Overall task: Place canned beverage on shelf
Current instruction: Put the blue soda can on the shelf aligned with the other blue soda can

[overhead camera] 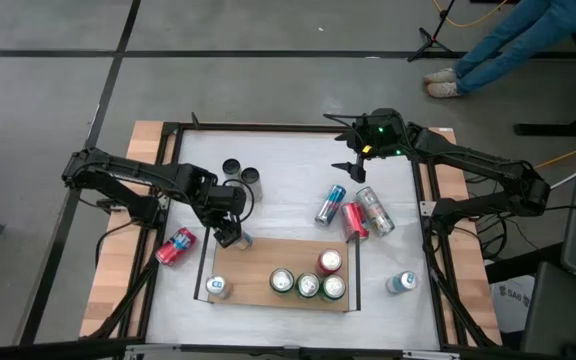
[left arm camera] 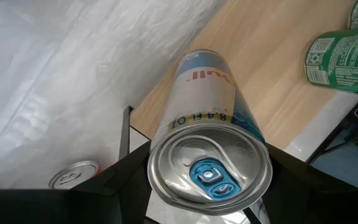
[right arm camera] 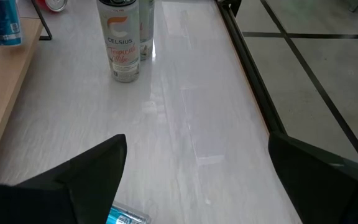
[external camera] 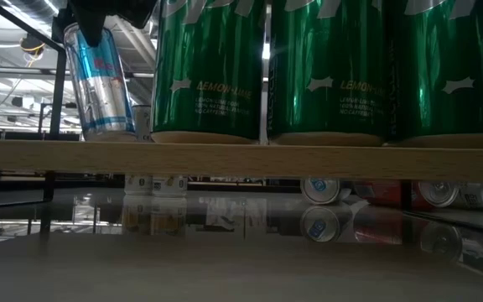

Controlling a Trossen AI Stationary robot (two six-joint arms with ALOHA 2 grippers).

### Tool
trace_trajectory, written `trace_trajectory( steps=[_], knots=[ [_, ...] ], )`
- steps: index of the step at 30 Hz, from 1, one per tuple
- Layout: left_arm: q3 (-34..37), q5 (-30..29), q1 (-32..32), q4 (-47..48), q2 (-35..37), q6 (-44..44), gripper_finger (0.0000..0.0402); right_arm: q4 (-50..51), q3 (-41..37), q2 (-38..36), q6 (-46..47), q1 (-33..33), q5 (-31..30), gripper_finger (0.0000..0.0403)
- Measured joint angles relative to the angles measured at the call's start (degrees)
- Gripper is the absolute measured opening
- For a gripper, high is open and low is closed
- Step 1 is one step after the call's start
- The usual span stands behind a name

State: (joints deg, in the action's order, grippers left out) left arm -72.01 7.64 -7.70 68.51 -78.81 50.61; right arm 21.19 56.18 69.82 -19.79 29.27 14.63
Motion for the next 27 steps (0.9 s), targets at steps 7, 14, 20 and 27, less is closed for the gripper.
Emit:
trace_trajectory(
  steps=[7,14,20,27],
  knots=[
    [0.0,0.0,0.0,-0.1,0.0,0.0,0.0245,0.0,0.0,0.0,0.0,0.0,0.0,0.0381],
    [0.0,0.0,0.0,-0.5,0.0,0.0,0.0262,0.0,0.0,0.0,0.0,0.0,0.0,0.0381],
    [0.0,0.0,0.0,-1.0,0.0,0.0,0.0264,0.0,0.0,0.0,0.0,0.0,0.0,0.0381],
    [0.0,1.8,0.0,-1.8,0.0,0.1,0.0264,0.0,0.0,0.0,0.0,0.0,0.0,0.0381]
  ],
)
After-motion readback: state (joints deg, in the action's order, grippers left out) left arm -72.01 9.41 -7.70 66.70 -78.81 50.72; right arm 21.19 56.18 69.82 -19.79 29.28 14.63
